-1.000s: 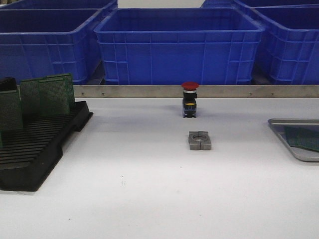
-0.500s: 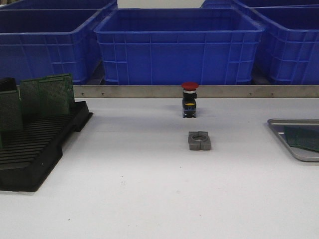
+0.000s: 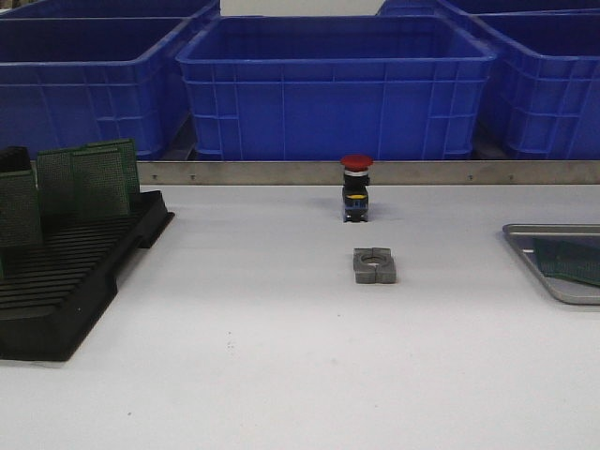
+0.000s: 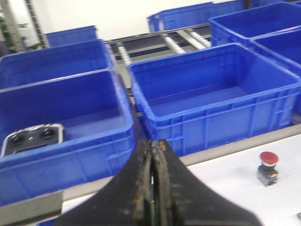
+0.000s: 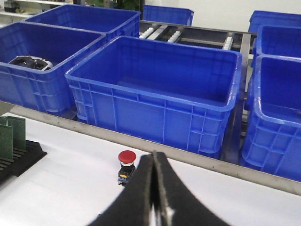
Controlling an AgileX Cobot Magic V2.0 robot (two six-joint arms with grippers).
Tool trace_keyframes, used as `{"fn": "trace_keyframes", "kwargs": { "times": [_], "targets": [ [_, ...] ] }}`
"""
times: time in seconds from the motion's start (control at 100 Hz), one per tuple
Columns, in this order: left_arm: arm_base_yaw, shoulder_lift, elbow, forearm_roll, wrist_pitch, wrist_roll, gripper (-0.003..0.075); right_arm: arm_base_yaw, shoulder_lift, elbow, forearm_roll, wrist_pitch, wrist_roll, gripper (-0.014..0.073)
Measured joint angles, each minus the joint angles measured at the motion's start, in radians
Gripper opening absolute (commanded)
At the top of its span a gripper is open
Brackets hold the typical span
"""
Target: Place circuit board on tray
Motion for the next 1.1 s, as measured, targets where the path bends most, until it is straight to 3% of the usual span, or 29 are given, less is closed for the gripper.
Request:
{"fn": "trace_keyframes", "kwargs": {
  "times": [0.32, 0.51, 0.72, 1.1],
  "targets": [
    [0.000, -0.333, 0.354, -0.046, -0.094, 0.000, -0.0020, 0.000, -0.282, 0.192, 0.005, -0.040, 0.000, -0.0107],
    [0.000, -0.508, 0.478, -0.054, -0.114, 0.000, -0.0020, 0.000, -0.367, 0.260, 0.006, -0.046, -0.002, -0.0107],
    [0.000, -0.606, 0.519, -0.054, -0.116, 0.000, -0.0020, 0.000, -0.369, 0.271, 0.006, -0.009, -0.003, -0.0107],
    [0.000, -0.608, 0.519, -0.054, -0.118, 0.000, -0.0020, 0.000, -0.369, 0.271, 0.006, 0.090, -0.006, -0.0107]
  ]
}}
